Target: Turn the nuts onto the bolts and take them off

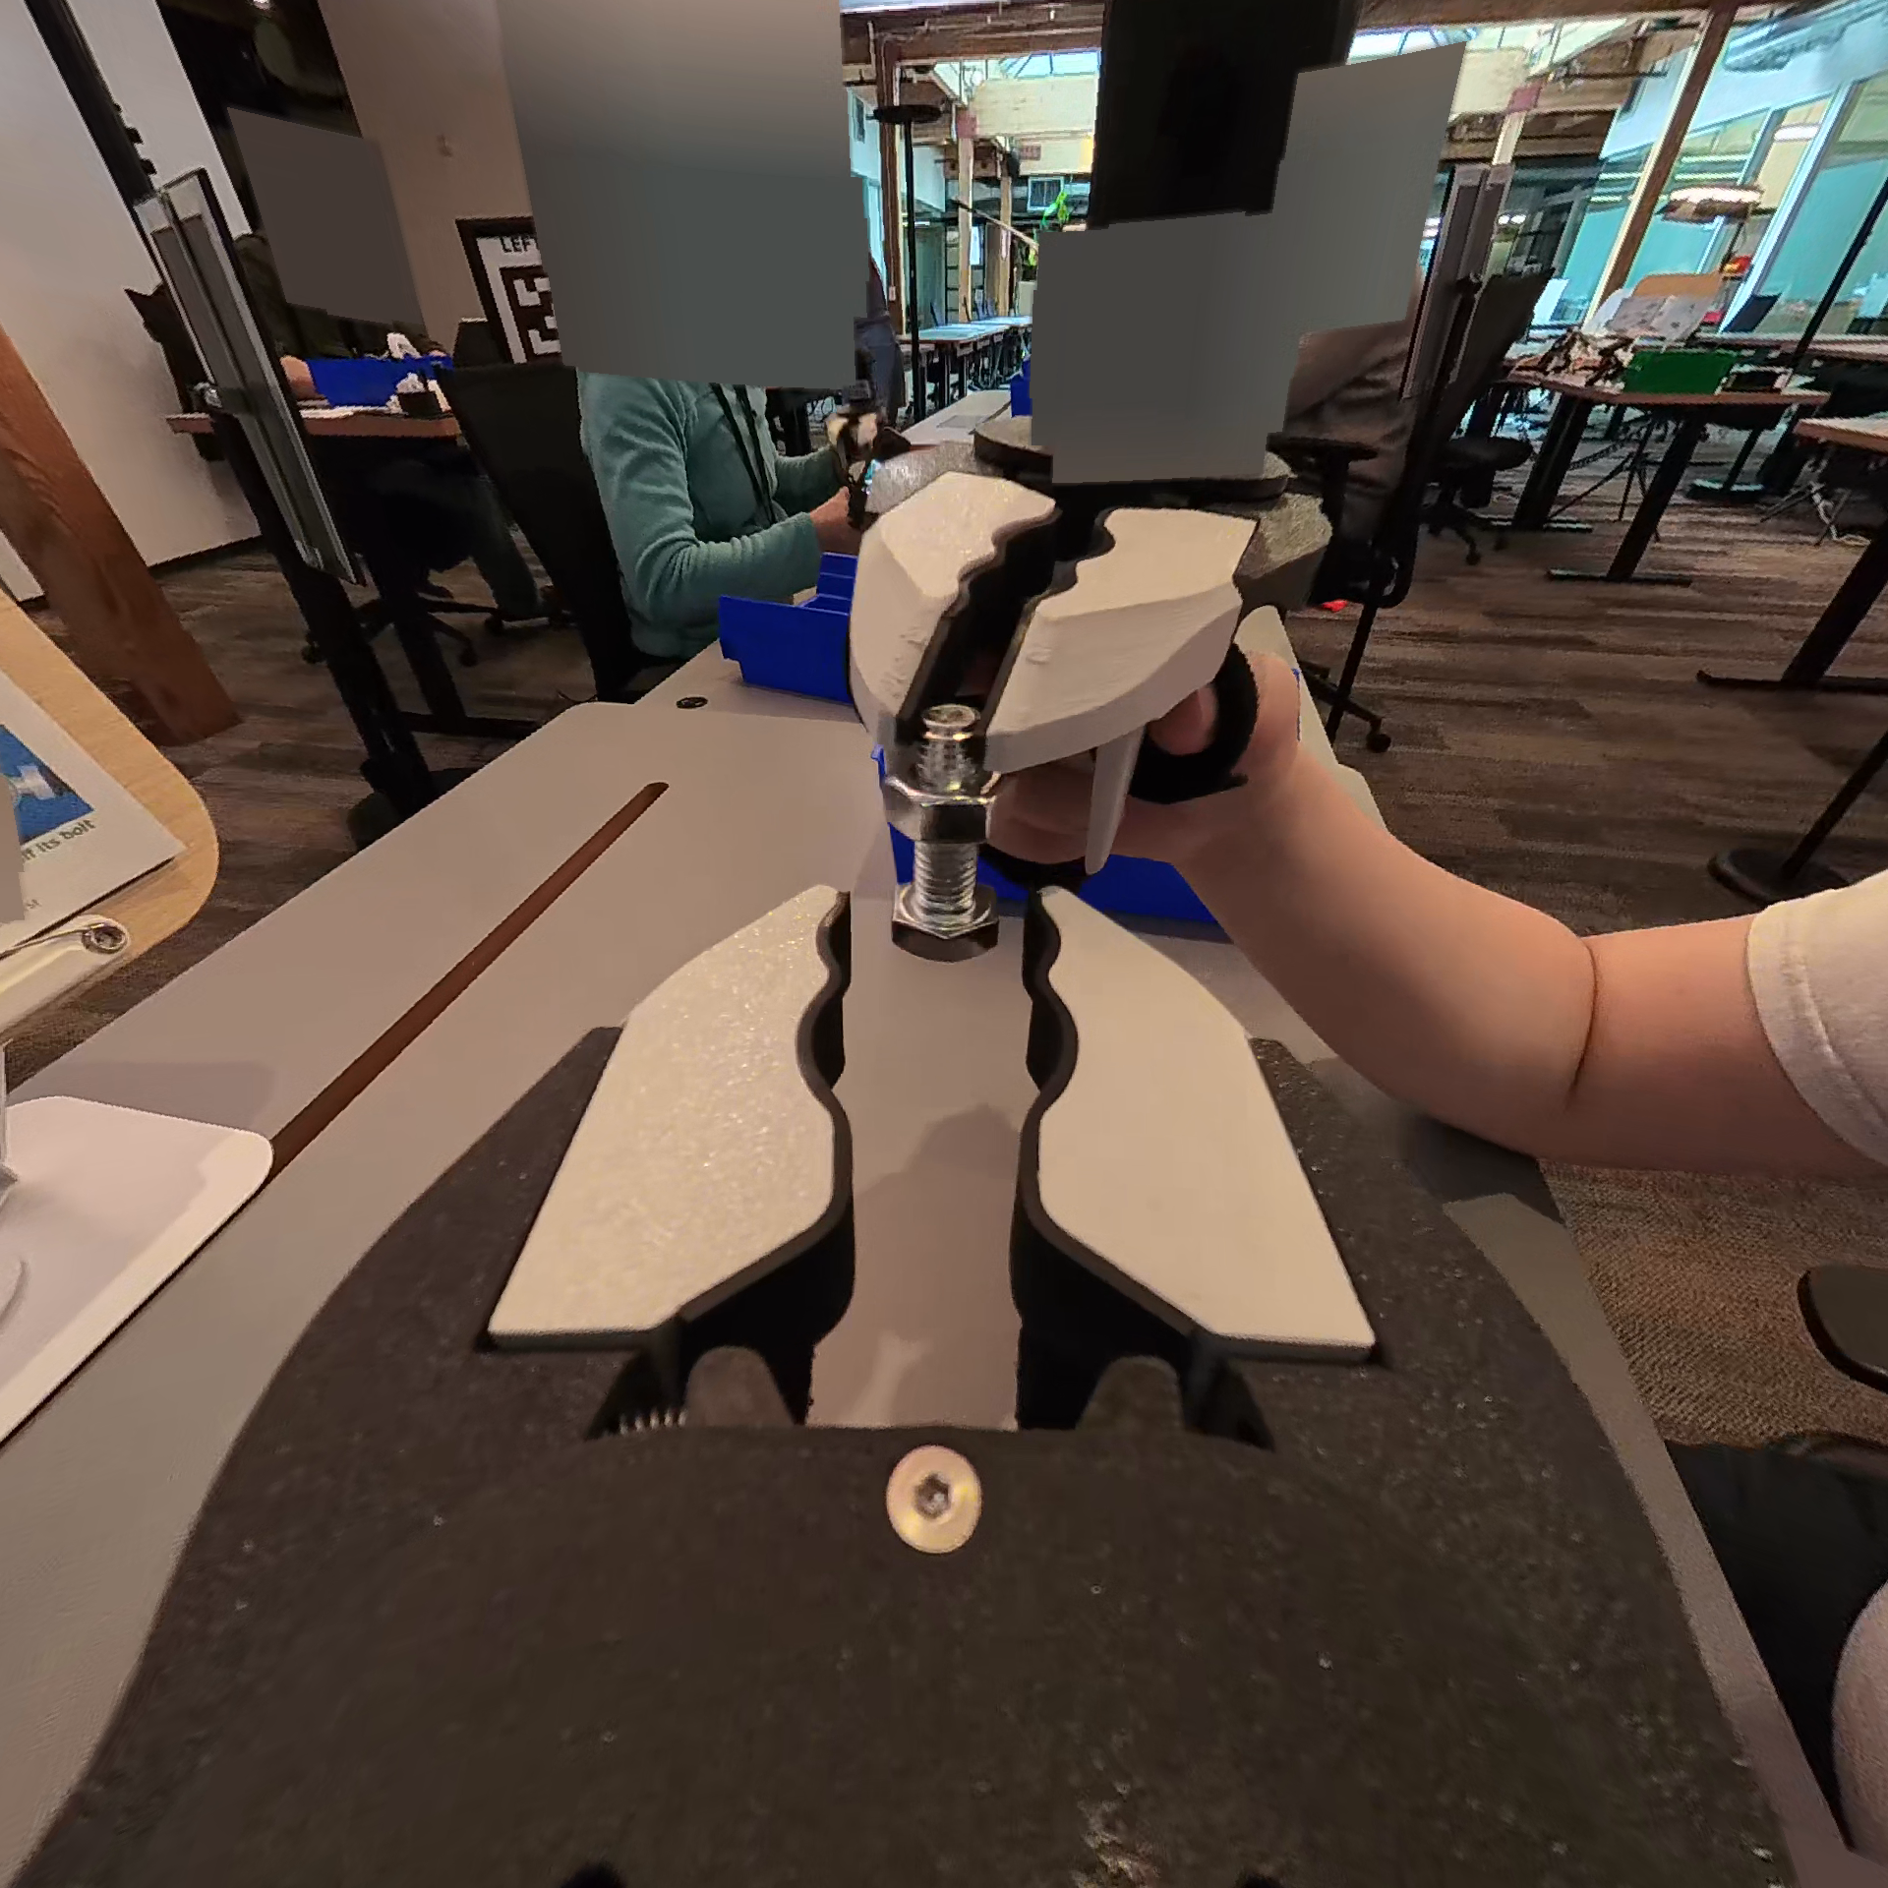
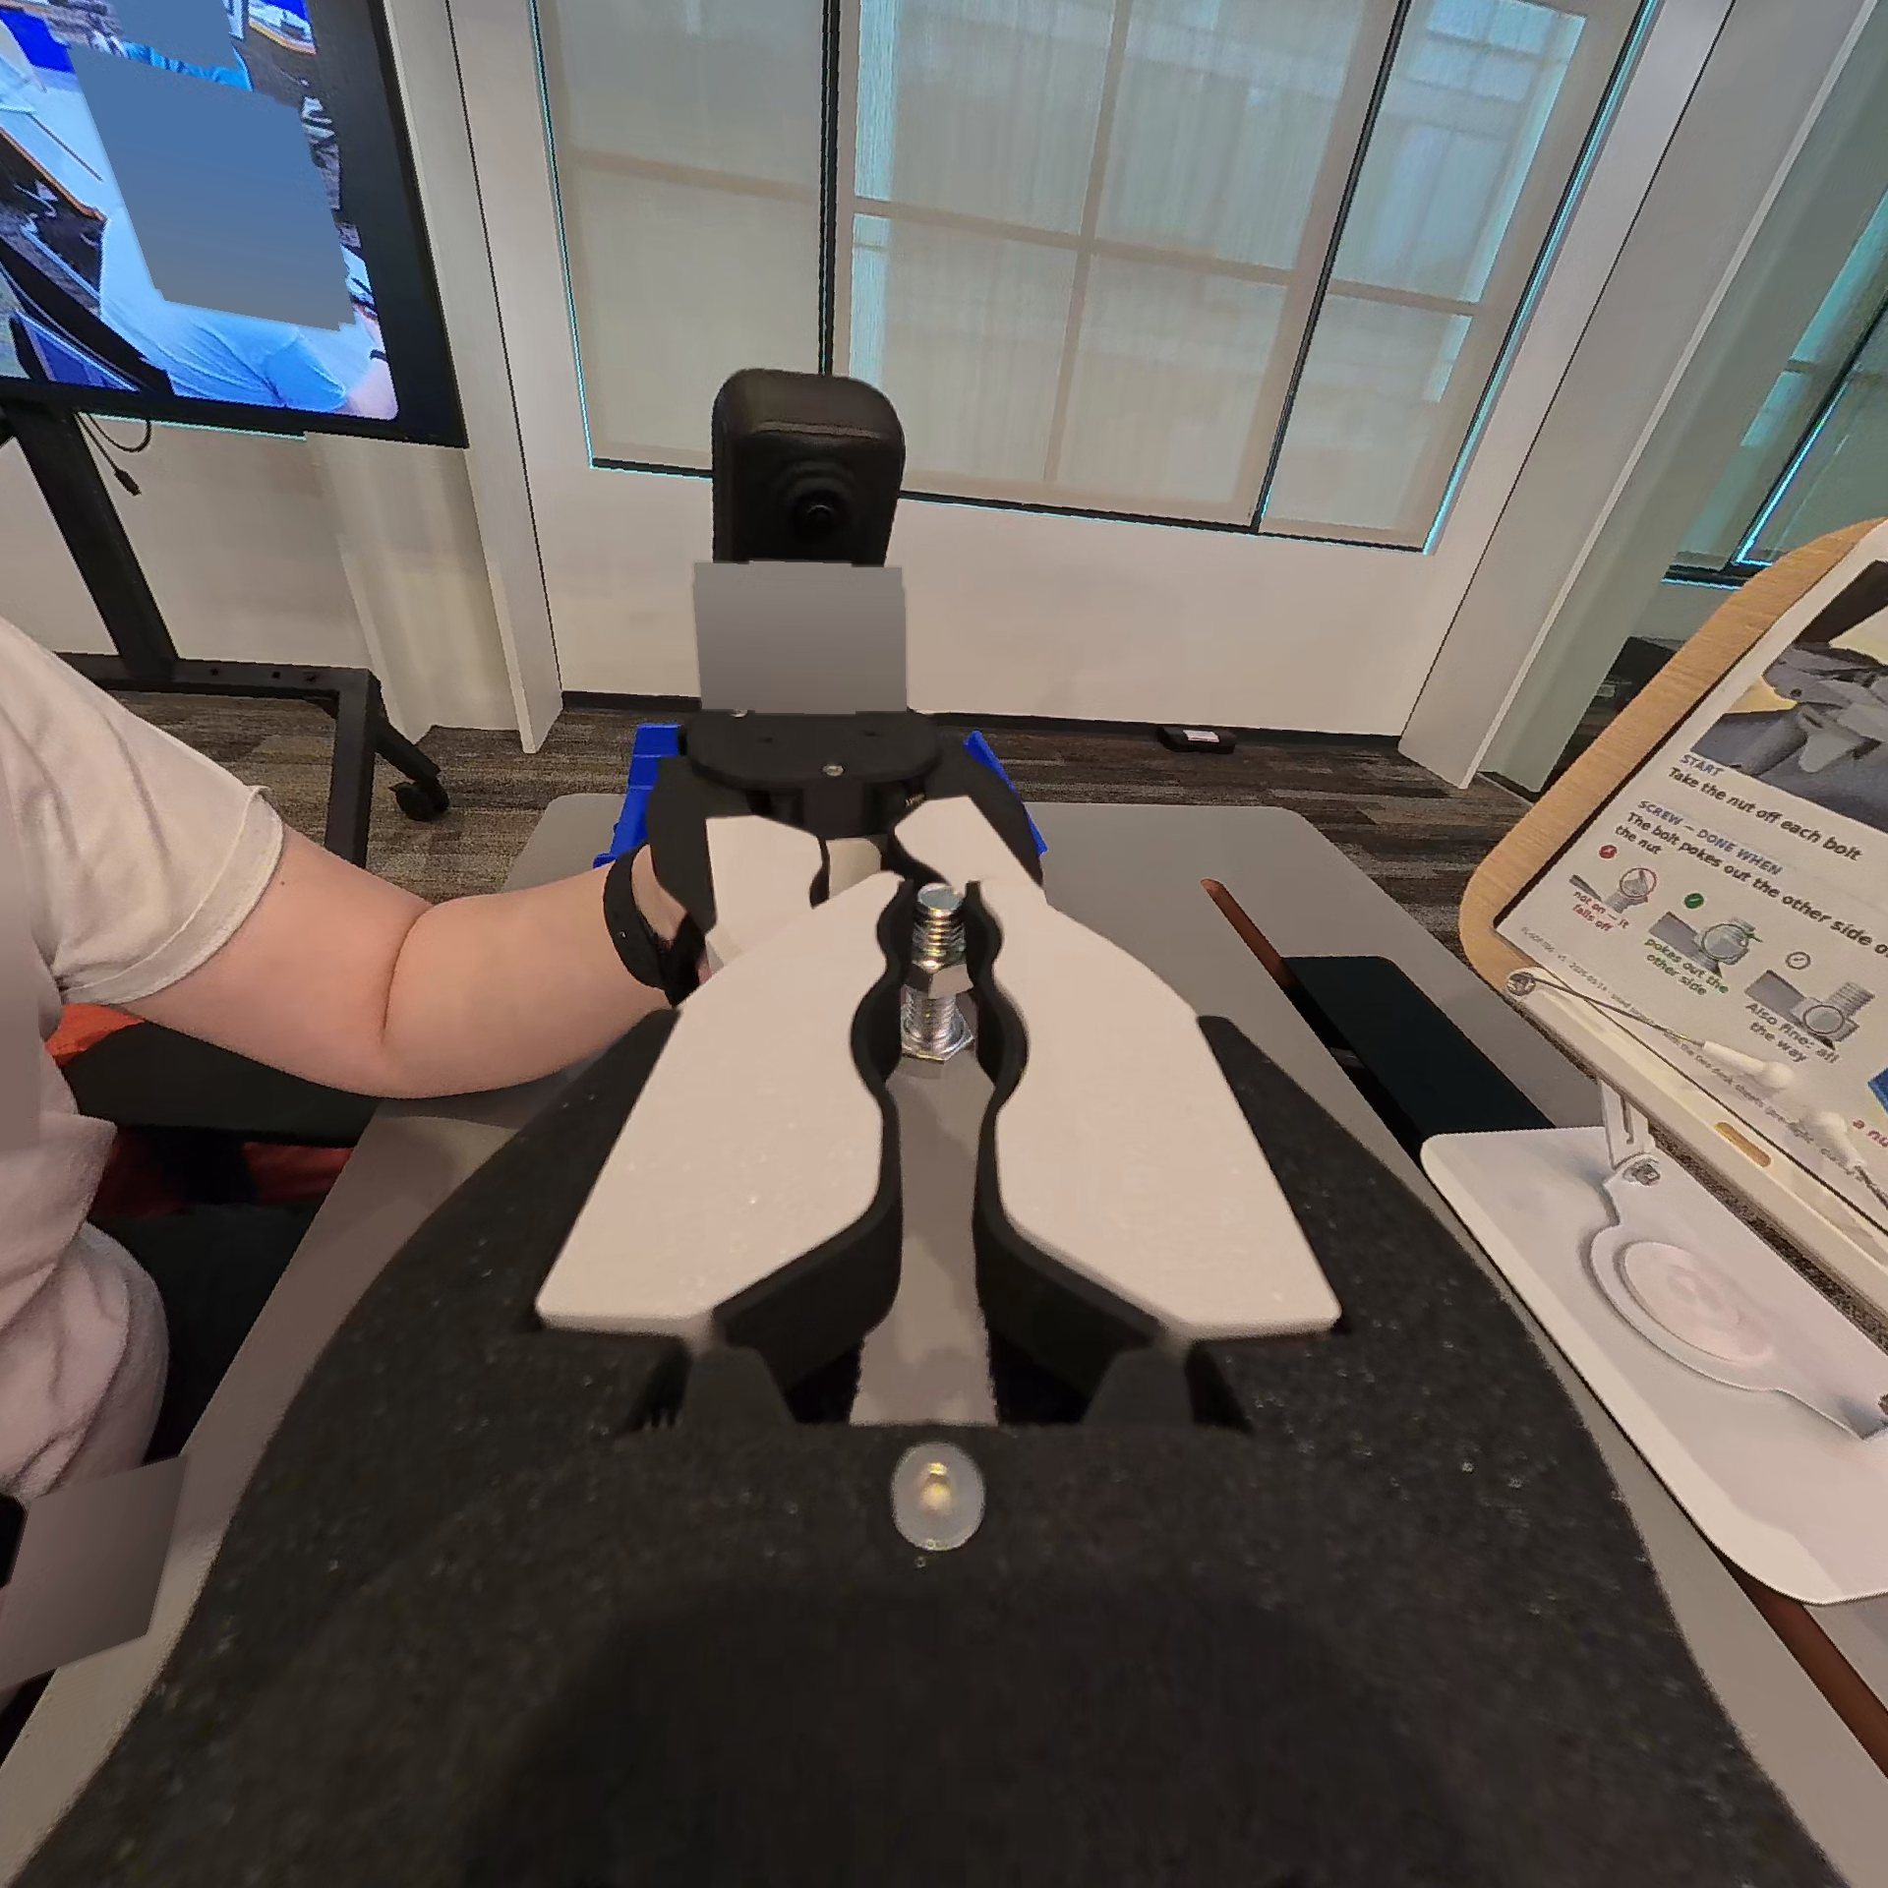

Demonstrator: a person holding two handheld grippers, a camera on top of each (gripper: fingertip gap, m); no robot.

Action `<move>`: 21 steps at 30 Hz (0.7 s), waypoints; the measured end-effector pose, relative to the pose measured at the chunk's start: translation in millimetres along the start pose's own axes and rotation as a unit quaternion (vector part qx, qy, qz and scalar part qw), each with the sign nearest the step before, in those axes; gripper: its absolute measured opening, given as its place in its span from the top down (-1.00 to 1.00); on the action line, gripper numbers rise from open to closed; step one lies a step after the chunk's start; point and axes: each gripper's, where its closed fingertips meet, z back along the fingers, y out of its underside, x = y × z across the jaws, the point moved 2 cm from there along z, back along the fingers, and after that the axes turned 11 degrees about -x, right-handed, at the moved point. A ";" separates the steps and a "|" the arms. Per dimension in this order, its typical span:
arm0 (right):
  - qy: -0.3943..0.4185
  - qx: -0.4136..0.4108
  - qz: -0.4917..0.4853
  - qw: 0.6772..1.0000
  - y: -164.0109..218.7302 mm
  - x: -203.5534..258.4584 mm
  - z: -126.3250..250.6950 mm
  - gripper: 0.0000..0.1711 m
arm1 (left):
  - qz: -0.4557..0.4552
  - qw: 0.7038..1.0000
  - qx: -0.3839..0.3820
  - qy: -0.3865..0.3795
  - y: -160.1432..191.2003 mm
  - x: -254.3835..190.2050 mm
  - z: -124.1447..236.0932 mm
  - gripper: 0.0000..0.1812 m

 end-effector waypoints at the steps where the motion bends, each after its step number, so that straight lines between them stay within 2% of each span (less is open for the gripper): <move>1: 0.000 0.000 0.001 1.000 -0.2 0.3 0.0 0.90 | -0.002 1.000 0.000 0.000 0.3 -0.5 -0.7 0.66; 8: 0.002 0.003 0.003 1.000 0.6 0.1 -0.5 0.90 | 0.009 1.000 -0.019 0.002 -5.4 -0.5 1.1 0.80; 12: 0.004 0.001 0.005 1.000 0.0 -0.7 -0.1 0.90 | 0.001 1.000 -0.016 -0.005 -5.9 0.4 1.6 0.79; 15: 0.004 -0.001 0.007 1.000 -1.5 0.1 0.3 0.90 | 0.004 1.000 -0.008 -0.003 -4.0 -0.2 0.9 0.69; 21: 0.002 -0.003 0.005 1.000 -2.7 0.3 1.5 0.90 | -0.004 1.000 -0.013 -0.004 -4.6 -1.5 -0.6 0.80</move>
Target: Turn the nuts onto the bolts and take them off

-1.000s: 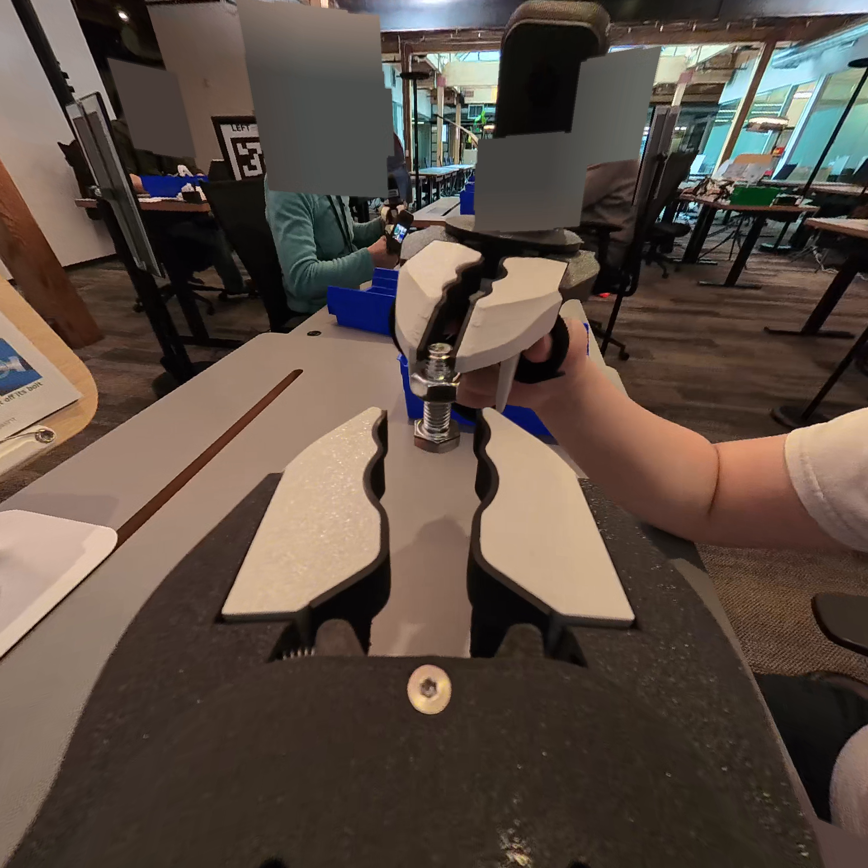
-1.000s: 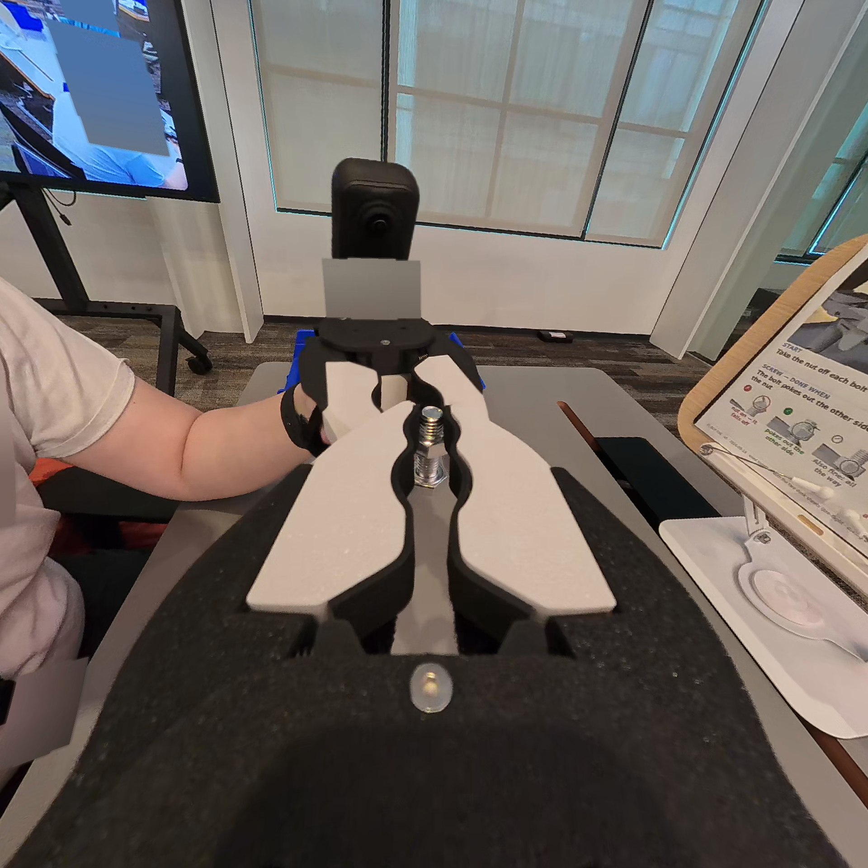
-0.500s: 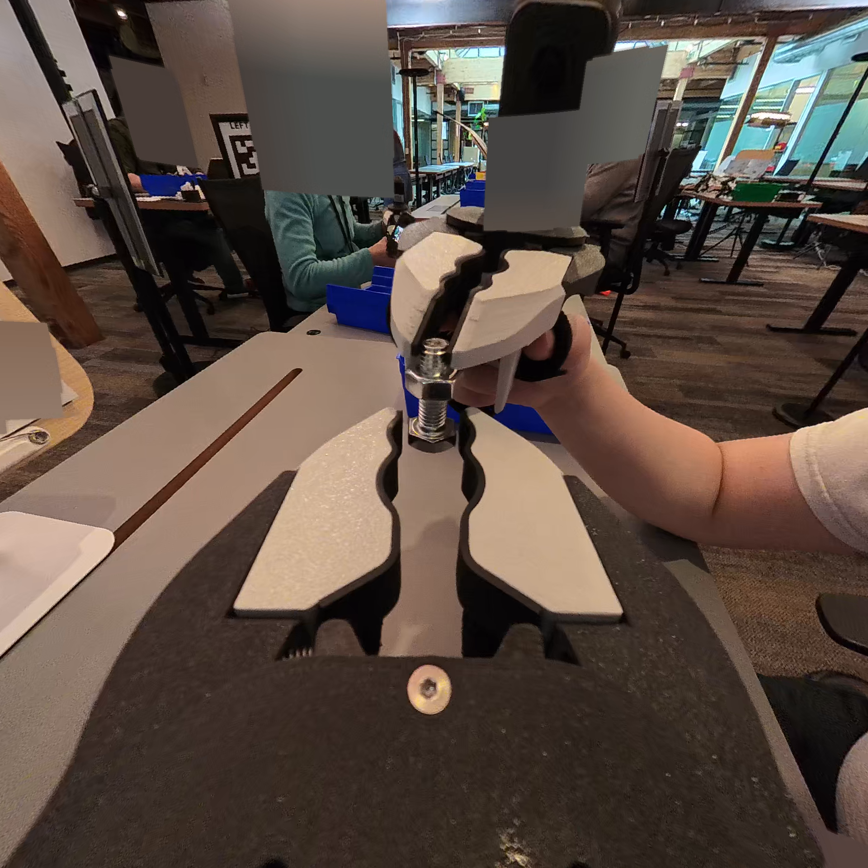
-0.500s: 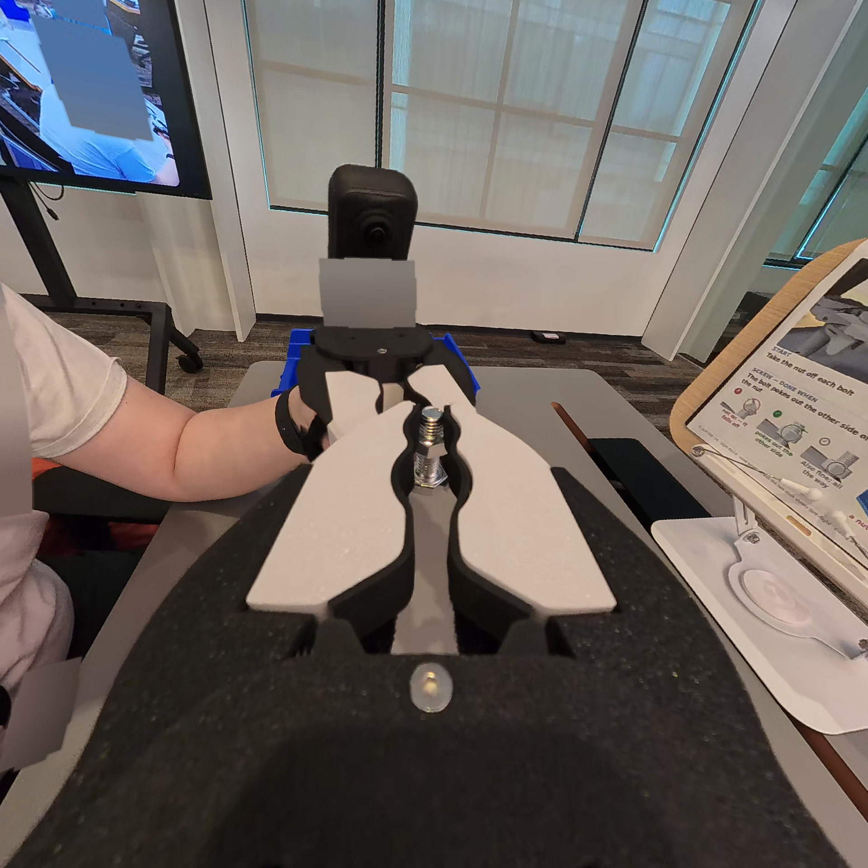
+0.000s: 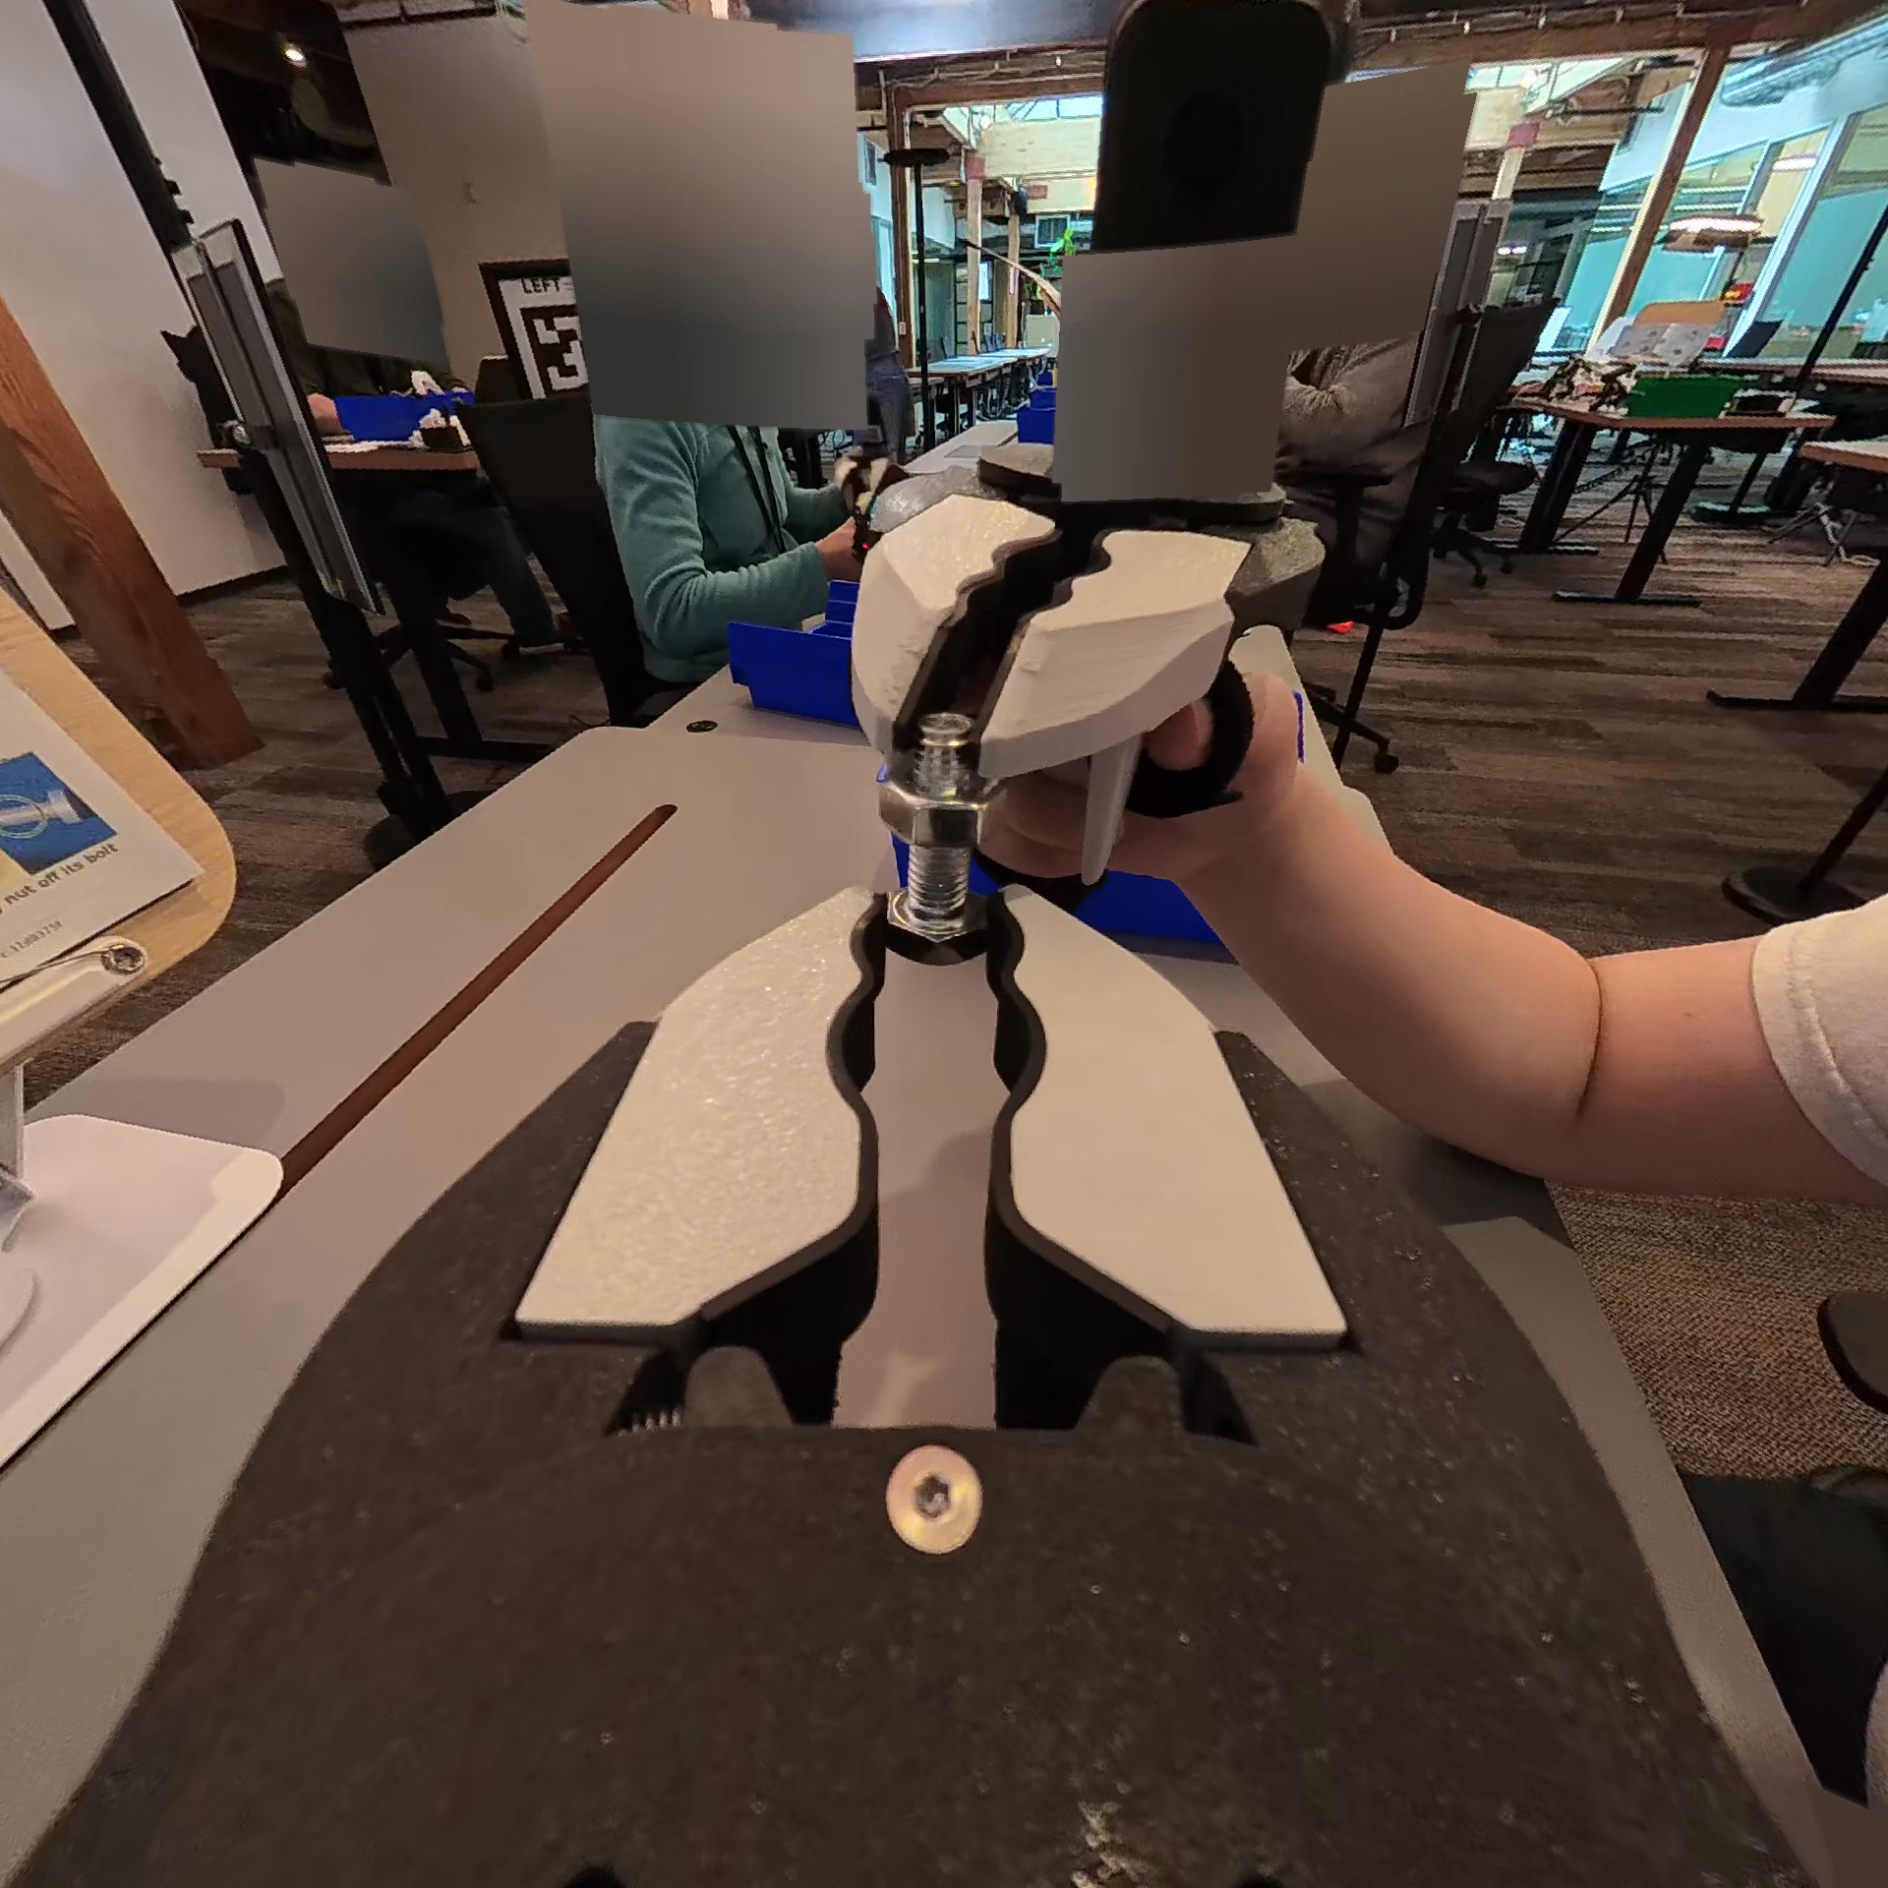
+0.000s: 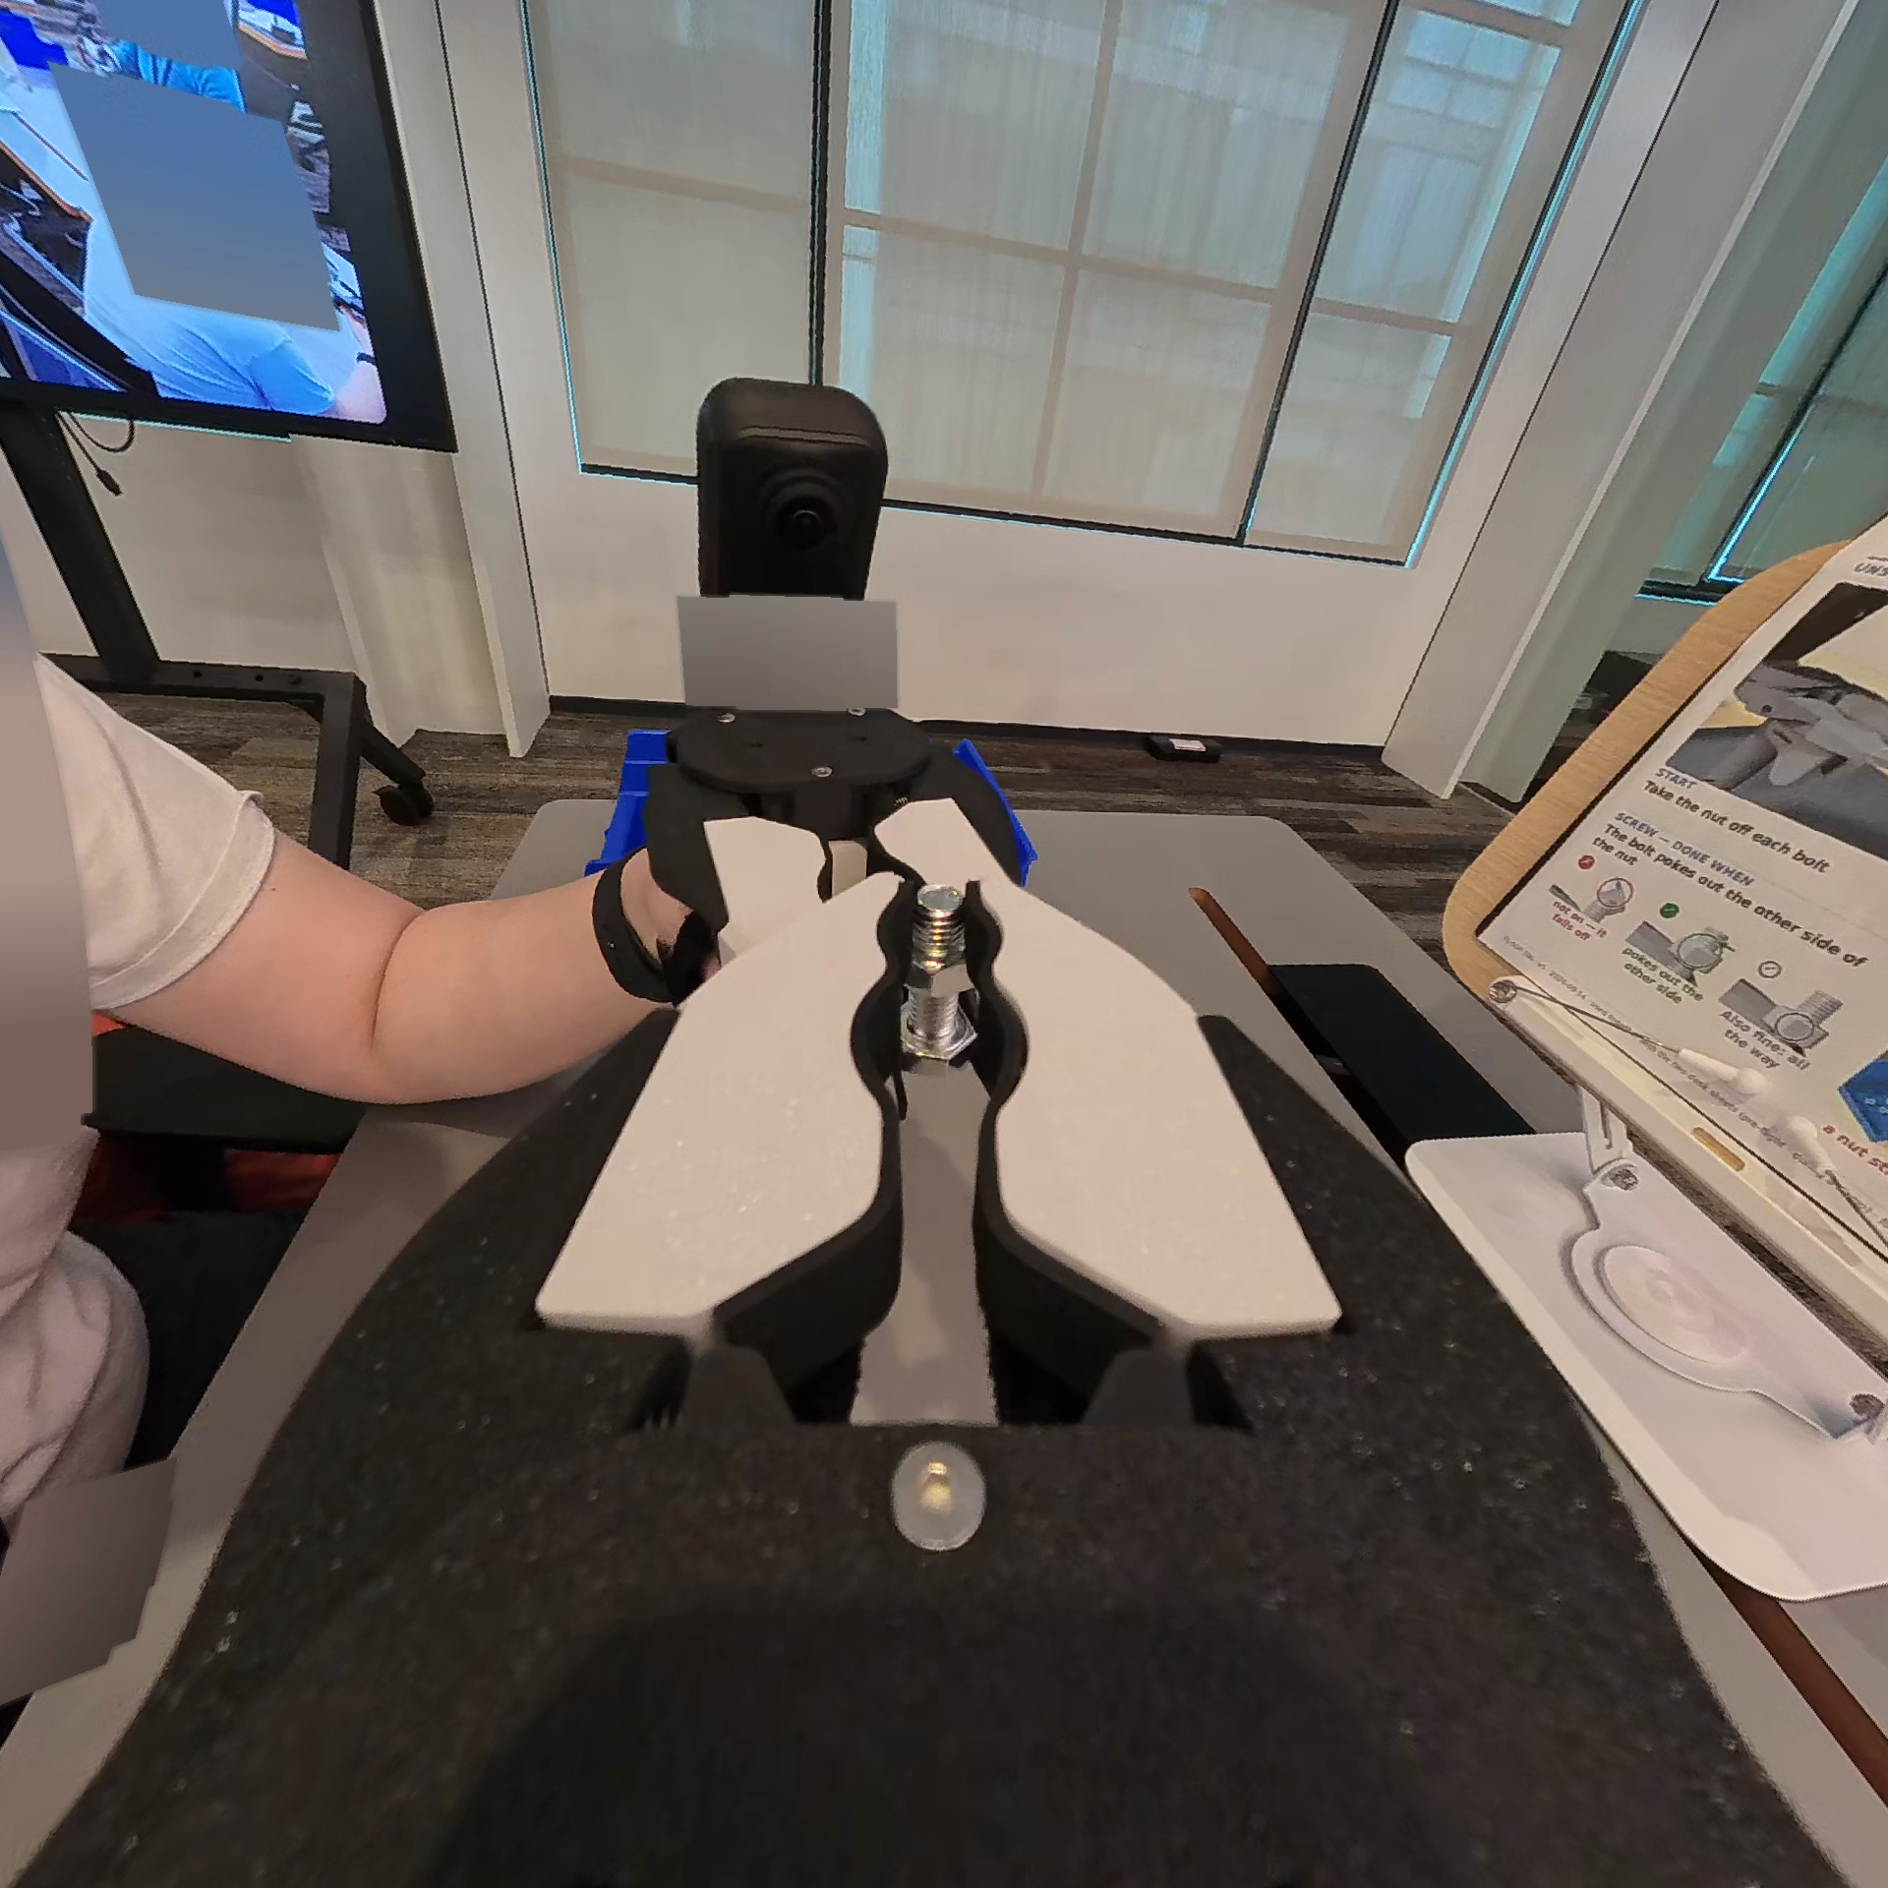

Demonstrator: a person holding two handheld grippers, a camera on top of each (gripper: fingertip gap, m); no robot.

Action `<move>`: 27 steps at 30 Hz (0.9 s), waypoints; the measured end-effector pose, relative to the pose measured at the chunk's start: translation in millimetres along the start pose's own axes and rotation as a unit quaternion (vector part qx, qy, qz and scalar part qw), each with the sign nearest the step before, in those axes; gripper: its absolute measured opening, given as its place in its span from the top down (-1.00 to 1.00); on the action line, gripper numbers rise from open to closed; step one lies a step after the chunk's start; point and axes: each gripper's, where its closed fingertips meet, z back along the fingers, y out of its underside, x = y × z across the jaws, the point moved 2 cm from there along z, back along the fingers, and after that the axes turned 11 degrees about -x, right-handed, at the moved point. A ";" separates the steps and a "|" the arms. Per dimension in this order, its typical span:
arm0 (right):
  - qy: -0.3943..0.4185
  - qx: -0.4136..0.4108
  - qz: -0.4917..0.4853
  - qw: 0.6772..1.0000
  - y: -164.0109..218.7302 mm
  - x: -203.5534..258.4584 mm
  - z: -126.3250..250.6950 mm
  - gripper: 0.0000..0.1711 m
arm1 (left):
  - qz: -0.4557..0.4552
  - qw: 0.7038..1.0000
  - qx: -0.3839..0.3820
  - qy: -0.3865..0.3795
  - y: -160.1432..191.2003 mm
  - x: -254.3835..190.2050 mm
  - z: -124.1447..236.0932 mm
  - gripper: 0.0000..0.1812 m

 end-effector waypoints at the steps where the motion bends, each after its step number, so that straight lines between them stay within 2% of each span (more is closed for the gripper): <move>1: -0.001 0.001 -0.001 1.000 0.3 0.0 0.1 0.90 | -0.002 1.000 0.001 0.000 0.4 0.2 -0.1 0.80; 5: 0.013 -0.001 -0.004 1.000 -2.1 -3.7 2.9 0.89 | -0.008 1.000 0.002 -0.013 -1.5 3.3 0.6 0.80; 8: 0.055 -0.016 -0.008 0.998 -13.4 -11.6 9.9 0.62 | -0.014 0.998 -0.002 -0.055 -6.7 13.2 3.9 0.80; 13: 0.163 0.000 0.006 0.987 -19.2 -23.3 10.6 0.54 | -0.043 0.986 -0.006 -0.159 -10.7 31.1 6.7 0.80; 16: 0.186 0.025 -0.014 0.982 -7.1 -21.2 -1.7 0.48 | -0.055 0.982 0.004 -0.180 -5.5 29.4 1.1 0.80; 21: 0.214 0.048 -0.042 0.975 6.6 -21.8 -8.9 0.63 | -0.068 0.974 0.001 -0.214 -3.1 29.8 -2.5 0.80; 23: 0.221 0.058 -0.040 0.973 7.5 -20.5 -8.7 0.63 | -0.072 0.972 0.001 -0.222 -3.6 29.6 -2.2 0.80; 27: 0.230 0.062 -0.018 0.971 3.1 -18.8 -6.6 0.78 | -0.068 0.974 -0.010 -0.217 -8.0 26.4 -2.4 0.80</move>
